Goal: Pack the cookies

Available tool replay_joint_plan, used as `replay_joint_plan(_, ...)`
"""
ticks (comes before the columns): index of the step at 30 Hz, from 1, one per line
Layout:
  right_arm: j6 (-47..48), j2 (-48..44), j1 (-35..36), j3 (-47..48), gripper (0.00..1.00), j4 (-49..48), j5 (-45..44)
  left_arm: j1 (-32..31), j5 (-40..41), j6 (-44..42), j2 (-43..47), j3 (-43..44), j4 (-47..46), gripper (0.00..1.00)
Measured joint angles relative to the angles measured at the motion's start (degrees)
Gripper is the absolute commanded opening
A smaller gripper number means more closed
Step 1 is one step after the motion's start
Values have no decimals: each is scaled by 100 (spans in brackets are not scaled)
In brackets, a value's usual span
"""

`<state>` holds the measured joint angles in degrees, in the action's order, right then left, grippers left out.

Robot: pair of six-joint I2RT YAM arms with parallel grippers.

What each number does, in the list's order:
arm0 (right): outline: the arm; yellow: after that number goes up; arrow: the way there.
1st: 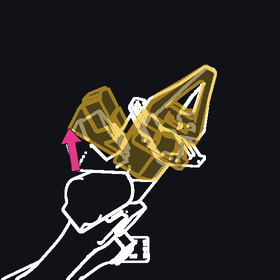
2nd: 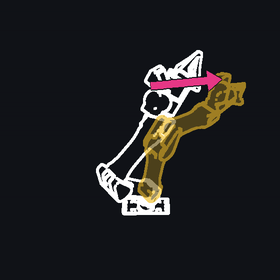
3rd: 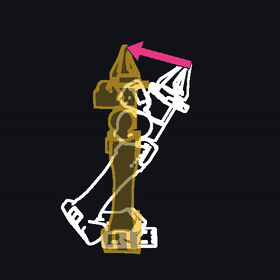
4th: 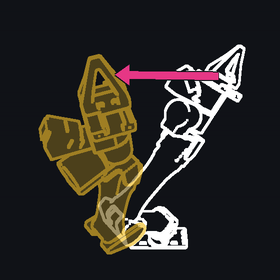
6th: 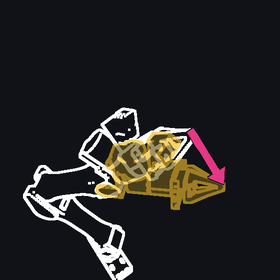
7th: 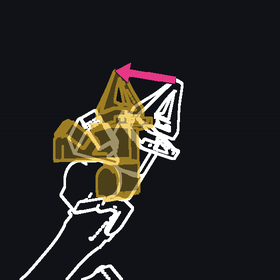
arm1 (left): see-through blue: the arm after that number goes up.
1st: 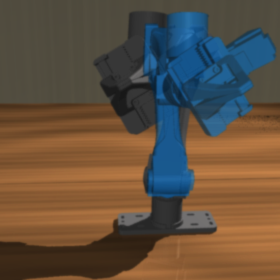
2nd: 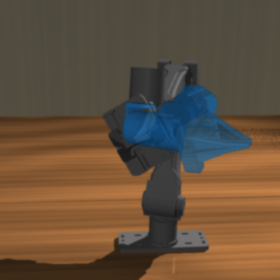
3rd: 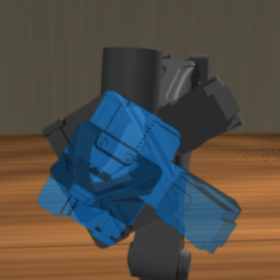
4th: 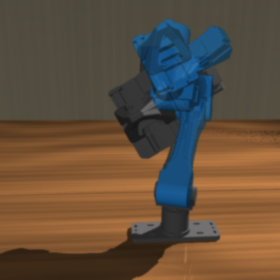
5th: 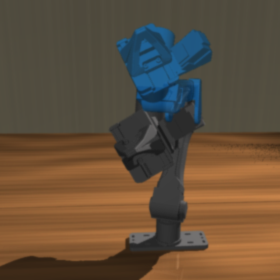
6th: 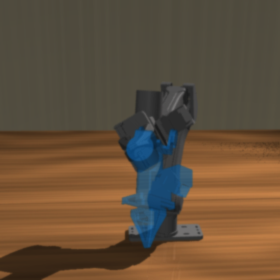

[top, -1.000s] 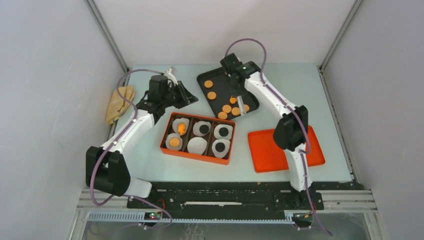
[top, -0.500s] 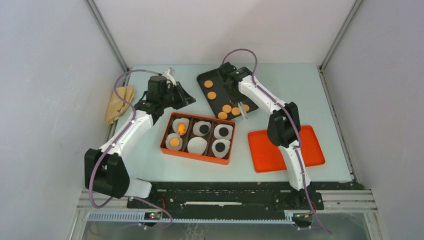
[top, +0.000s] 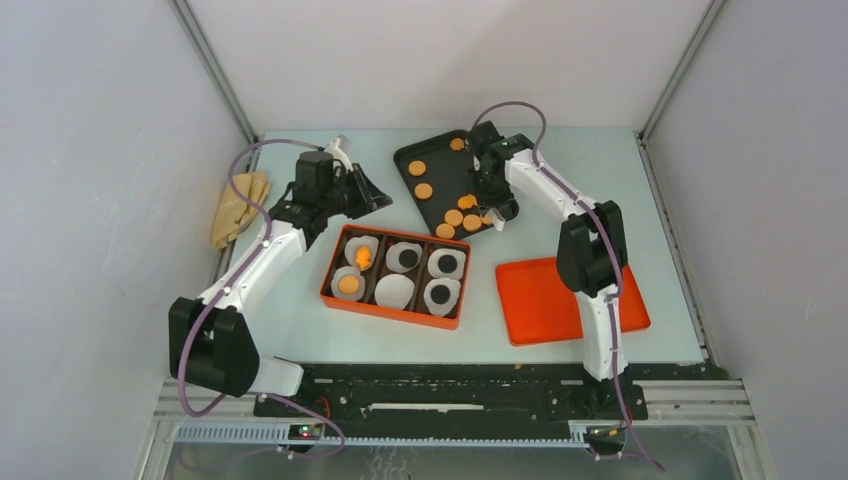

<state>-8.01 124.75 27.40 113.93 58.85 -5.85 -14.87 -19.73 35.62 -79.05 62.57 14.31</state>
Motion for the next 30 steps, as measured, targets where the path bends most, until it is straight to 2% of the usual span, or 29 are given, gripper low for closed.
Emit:
replay_joint_plan(7, 24, -234, 28, -186, 40, -350, 376, 0, 2, 0, 42, 0, 0, 18)
replay_joint_plan(14, 39, -247, 249, -186, 42, -501, 748, 0, 2, 0, 74, 0, 0, 18)
replay_joint_plan(20, 79, -249, 431, -225, 43, -544, 787, 0, 2, 9, 74, 0, 0, 18)
replay_joint_plan(24, 151, -251, 575, -407, 48, -603, 717, 0, 0, 20, 74, 0, 0, 18)
replay_joint_plan(30, 240, -247, 800, -409, 49, -560, 621, 0, -2, 37, 74, 0, -2, 18)
